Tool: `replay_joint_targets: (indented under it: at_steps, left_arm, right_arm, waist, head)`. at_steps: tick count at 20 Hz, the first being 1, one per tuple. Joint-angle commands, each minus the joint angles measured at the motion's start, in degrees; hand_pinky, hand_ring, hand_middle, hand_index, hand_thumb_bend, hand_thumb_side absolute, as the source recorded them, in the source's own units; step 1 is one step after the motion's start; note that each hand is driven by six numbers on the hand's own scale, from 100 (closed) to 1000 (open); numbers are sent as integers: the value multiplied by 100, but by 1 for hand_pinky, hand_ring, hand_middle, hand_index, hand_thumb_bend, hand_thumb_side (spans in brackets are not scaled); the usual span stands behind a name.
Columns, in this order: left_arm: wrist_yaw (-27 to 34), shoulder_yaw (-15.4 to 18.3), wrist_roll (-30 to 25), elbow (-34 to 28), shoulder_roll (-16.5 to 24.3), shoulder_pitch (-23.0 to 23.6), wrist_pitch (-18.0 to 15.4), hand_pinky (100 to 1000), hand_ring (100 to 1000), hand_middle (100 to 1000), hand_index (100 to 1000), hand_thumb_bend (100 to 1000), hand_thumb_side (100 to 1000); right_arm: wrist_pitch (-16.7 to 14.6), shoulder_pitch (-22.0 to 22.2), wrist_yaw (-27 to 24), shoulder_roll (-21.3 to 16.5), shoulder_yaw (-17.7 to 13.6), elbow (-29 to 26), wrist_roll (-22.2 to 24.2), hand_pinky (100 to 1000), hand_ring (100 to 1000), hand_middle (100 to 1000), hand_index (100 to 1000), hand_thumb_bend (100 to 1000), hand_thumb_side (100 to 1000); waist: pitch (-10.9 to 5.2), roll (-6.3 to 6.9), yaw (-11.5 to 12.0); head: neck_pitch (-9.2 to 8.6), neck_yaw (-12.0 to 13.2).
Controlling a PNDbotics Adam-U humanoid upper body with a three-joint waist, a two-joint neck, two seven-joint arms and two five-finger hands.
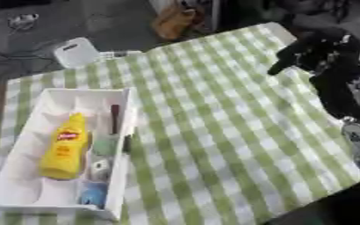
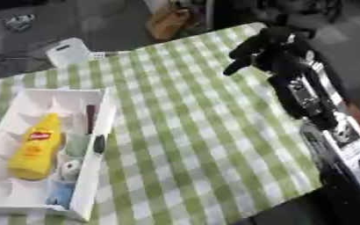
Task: Pick up objects on the table and place them in the box.
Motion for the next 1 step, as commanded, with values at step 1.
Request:
replay_joint_targets:
  at_steps: [1]
  left_arm:
    - [-67, 47, -13, -56, 95, -125, -36, 686, 809, 956, 855, 200, 717]
  right_arm:
    - [-40, 33, 372, 104, -85, -106, -76, 645, 723, 673, 859, 100, 591]
  waist:
    - [-36, 92, -43]
  head:
    - [29, 116]
